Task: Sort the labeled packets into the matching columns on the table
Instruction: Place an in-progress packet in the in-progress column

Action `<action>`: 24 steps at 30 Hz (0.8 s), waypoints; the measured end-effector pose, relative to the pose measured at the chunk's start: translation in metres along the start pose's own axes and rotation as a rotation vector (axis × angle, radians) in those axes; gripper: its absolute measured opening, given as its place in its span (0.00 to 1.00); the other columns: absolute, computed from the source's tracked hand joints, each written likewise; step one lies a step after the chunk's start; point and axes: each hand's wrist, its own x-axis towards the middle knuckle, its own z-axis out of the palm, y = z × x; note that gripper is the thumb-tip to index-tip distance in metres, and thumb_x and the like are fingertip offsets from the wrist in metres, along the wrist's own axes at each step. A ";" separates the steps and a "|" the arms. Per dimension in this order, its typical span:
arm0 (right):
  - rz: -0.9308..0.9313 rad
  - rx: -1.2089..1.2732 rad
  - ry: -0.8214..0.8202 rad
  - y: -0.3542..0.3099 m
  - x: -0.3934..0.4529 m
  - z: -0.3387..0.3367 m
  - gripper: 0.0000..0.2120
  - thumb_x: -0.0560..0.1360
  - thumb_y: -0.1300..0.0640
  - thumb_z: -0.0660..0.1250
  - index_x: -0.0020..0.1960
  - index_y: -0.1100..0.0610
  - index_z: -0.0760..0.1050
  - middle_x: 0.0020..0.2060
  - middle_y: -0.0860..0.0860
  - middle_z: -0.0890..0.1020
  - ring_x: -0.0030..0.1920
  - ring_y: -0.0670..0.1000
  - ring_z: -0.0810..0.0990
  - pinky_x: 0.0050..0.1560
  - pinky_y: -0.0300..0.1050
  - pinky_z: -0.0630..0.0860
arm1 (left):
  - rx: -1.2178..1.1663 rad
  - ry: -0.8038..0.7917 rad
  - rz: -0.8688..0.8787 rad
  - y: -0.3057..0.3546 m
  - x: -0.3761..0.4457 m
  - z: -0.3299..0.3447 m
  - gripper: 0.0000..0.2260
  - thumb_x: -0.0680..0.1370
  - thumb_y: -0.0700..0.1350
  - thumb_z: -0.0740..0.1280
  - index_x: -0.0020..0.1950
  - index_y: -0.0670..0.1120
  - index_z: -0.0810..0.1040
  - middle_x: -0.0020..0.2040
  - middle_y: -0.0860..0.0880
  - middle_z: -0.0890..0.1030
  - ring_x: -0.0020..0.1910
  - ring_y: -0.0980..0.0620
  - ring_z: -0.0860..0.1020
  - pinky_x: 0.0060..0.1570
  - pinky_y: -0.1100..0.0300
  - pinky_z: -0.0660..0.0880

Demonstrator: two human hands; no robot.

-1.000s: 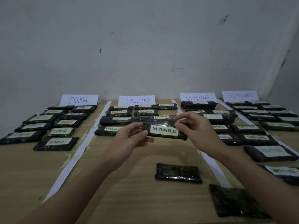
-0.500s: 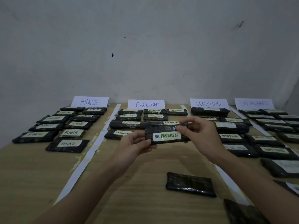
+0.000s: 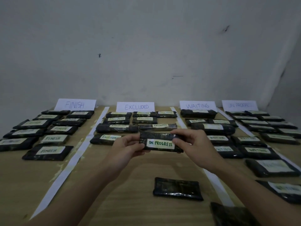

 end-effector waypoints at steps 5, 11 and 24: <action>-0.195 -0.519 0.171 0.015 -0.013 -0.022 0.14 0.74 0.60 0.65 0.59 0.58 0.76 0.52 0.50 0.78 0.50 0.46 0.75 0.53 0.39 0.74 | 0.014 -0.059 0.026 0.003 0.008 0.041 0.08 0.75 0.32 0.63 0.48 0.43 0.78 0.44 0.44 0.84 0.40 0.52 0.83 0.42 0.65 0.79; -0.280 -0.882 0.170 0.023 -0.037 -0.055 0.22 0.71 0.45 0.63 0.60 0.55 0.75 0.54 0.52 0.79 0.55 0.52 0.78 0.58 0.52 0.72 | -0.027 -0.138 0.004 0.008 0.012 0.102 0.07 0.76 0.33 0.64 0.46 0.44 0.78 0.43 0.44 0.83 0.43 0.50 0.82 0.47 0.60 0.78; -0.008 -0.716 0.213 0.065 -0.077 -0.170 0.28 0.68 0.59 0.73 0.66 0.52 0.71 0.60 0.48 0.75 0.58 0.50 0.75 0.57 0.49 0.75 | 0.482 -0.362 0.241 0.014 0.025 0.236 0.06 0.74 0.40 0.68 0.50 0.45 0.76 0.42 0.53 0.79 0.40 0.60 0.78 0.38 0.72 0.74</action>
